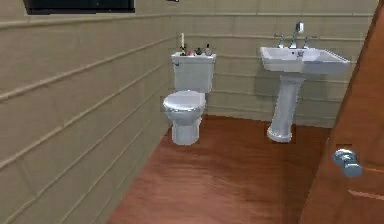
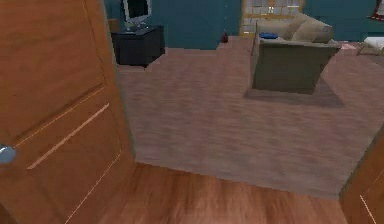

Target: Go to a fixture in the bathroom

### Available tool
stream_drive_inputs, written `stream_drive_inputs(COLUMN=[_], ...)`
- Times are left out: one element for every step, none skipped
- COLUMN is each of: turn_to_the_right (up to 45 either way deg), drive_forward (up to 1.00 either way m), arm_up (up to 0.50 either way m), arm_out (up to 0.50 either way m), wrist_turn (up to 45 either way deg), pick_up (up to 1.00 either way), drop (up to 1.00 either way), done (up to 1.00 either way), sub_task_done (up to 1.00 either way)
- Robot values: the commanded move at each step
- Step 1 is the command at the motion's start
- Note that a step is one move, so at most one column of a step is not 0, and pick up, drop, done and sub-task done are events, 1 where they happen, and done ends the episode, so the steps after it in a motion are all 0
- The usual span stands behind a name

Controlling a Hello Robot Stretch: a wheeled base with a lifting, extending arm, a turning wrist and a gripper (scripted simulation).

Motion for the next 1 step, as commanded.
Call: stream_drive_inputs(turn_to_the_right=[0.0], drive_forward=[1.00], arm_up=[0.00], arm_out=[0.00], wrist_turn=[0.0], pick_up=[0.00], drop=[0.00], done=[0.00], sub_task_done=[0.00])
